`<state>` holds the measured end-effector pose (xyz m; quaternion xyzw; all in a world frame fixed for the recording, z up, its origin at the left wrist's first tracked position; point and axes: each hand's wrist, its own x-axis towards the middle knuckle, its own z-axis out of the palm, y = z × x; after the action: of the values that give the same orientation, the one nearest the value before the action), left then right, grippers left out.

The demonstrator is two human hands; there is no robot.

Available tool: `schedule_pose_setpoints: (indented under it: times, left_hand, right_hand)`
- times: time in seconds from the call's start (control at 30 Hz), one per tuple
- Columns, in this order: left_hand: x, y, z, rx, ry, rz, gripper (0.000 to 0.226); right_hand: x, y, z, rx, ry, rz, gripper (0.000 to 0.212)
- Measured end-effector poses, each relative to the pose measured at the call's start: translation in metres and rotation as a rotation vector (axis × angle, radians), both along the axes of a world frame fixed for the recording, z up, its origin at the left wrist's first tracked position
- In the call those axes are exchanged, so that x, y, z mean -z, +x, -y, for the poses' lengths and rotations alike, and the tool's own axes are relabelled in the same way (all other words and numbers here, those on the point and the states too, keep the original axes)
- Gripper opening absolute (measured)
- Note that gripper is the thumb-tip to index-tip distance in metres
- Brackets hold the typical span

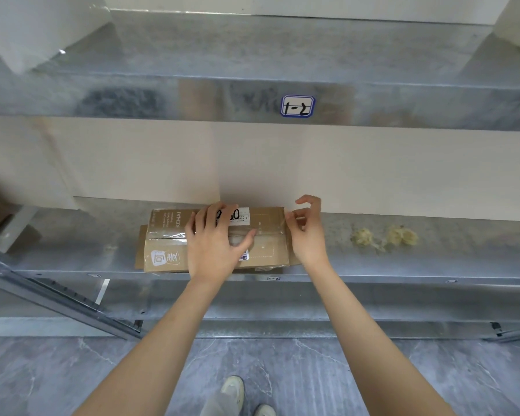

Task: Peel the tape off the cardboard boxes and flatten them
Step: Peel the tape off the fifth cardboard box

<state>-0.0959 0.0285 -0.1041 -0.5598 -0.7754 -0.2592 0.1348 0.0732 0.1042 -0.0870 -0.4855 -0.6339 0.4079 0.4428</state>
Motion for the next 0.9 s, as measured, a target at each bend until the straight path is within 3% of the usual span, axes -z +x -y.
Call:
schedule_pose_setpoints:
  times: [0.17,0.4,0.53,0.73,0.9]
  left_hand:
    - [-0.001,0.001,0.001,-0.004,0.001,0.009,0.059]
    - [0.000,0.000,-0.001,-0.006,0.007,-0.004,0.058]
    - [-0.001,0.001,-0.002,-0.003,0.012,0.006,0.058]
    - [0.000,-0.001,-0.001,0.001,-0.008,-0.010,0.059]
    - [0.000,-0.001,-0.002,0.010,0.001,-0.001,0.057]
  right_hand:
    - [0.003,0.004,0.000,0.012,-0.018,-0.007,0.006]
    - [0.001,0.015,0.004,-0.030,-0.016,0.000,0.008]
    - [0.001,0.018,0.008,-0.044,0.005,0.032,0.020]
    - [0.003,0.018,0.004,0.037,0.092,0.062,0.009]
    - [0.006,0.026,0.011,-0.049,0.007,-0.005,0.009]
